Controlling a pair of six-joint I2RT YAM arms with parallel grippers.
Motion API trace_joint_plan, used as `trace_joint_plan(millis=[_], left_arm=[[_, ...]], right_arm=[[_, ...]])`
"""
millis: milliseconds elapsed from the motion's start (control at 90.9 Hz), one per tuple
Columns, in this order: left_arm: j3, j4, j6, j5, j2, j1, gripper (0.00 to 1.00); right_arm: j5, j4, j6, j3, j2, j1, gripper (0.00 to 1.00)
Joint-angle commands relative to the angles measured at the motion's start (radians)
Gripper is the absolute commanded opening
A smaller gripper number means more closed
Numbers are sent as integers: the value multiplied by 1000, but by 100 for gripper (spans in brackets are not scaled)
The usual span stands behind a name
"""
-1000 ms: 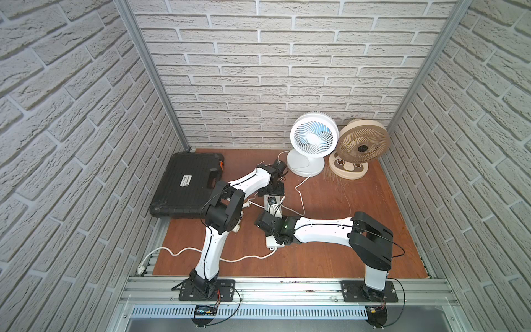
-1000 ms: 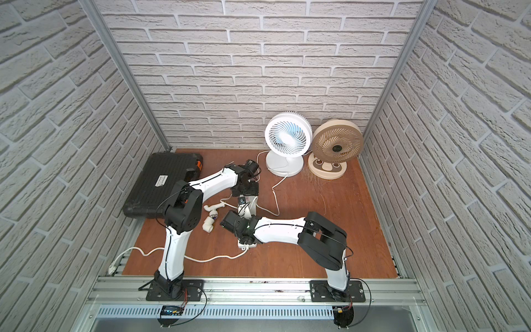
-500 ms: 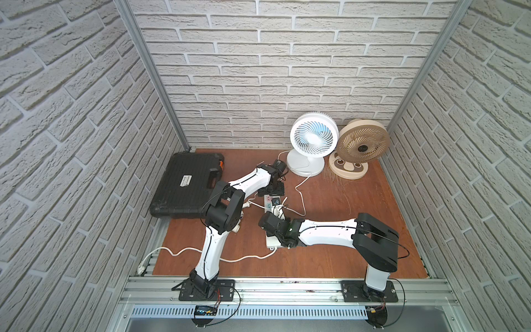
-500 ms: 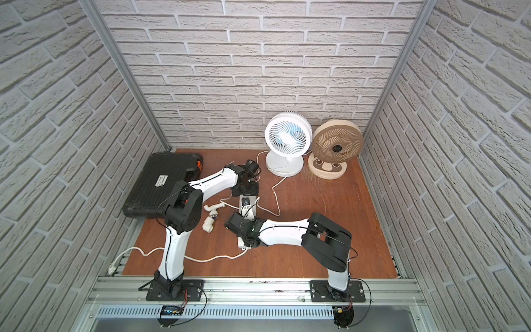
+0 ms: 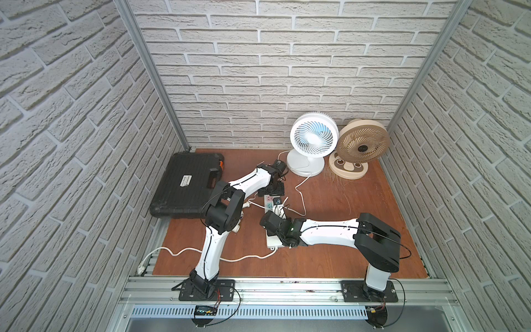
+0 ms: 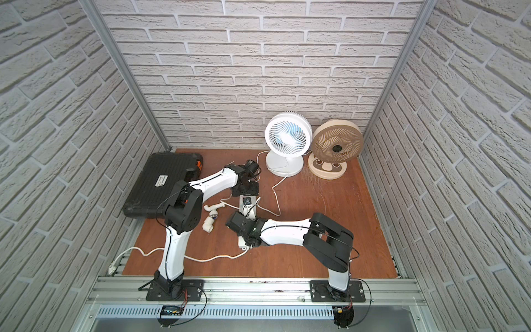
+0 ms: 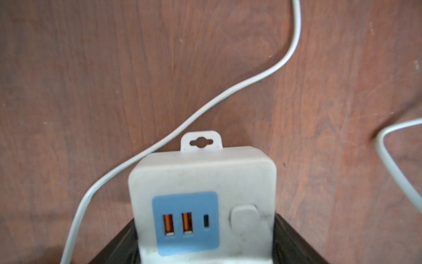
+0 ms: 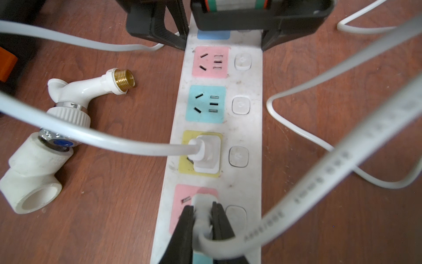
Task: Unplug the desk fan from the power strip
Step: Remove the plug from the socket.
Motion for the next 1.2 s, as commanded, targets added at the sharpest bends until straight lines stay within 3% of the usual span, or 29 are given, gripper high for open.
trace_joint_plan(millis=[0, 352, 627, 946, 1188], left_arm=[[-50, -131, -6, -38, 61, 10, 0], [-56, -124, -5, -36, 60, 10, 0], [-56, -124, -3, -35, 58, 10, 0], [-58, -125, 0, -36, 52, 9, 0], [-50, -127, 0, -35, 56, 9, 0]], right_arm=[[60, -71, -38, 56, 16, 27, 3], [94, -122, -71, 146, 81, 58, 3], [97, -89, -41, 91, 46, 53, 3], [-4, 11, 38, -50, -31, -3, 3], [-12, -10, 21, -32, -31, -8, 3]])
